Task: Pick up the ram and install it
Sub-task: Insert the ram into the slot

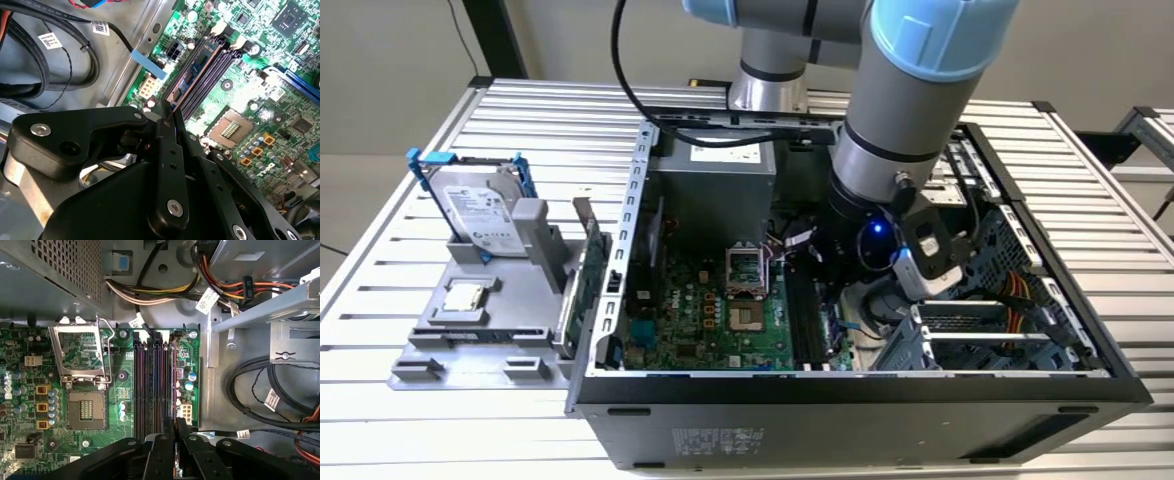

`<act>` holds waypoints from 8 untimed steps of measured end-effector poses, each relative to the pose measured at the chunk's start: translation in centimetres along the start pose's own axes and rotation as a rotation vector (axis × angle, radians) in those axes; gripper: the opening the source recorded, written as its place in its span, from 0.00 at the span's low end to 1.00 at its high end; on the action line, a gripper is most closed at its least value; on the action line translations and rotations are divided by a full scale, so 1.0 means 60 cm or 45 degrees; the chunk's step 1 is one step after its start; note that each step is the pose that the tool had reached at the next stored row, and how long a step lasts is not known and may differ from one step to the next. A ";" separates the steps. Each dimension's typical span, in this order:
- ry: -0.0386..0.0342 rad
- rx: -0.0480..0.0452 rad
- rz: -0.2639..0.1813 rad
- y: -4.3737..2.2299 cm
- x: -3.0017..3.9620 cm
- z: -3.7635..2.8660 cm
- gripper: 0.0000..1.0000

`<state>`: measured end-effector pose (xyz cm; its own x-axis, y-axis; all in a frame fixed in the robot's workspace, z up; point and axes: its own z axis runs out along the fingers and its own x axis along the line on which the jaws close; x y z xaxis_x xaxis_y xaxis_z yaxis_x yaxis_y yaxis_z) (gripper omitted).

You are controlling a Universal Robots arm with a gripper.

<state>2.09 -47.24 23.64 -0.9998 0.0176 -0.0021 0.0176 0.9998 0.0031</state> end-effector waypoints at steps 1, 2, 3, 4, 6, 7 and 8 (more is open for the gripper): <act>0.0000 0.000 0.000 0.000 0.001 0.002 0.00; 0.0001 0.000 0.000 0.000 0.002 0.003 0.00; 0.0000 0.000 0.000 0.000 0.002 0.005 0.00; 0.0001 0.000 0.000 0.000 0.002 0.006 0.00; 0.0000 0.000 0.000 0.000 0.003 0.009 0.00; 0.0001 0.000 0.000 0.000 0.003 0.011 0.00; 0.0001 0.000 0.000 0.000 0.003 0.012 0.00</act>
<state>1.90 -47.25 22.90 -0.9998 0.0175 -0.0020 0.0175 0.9998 0.0028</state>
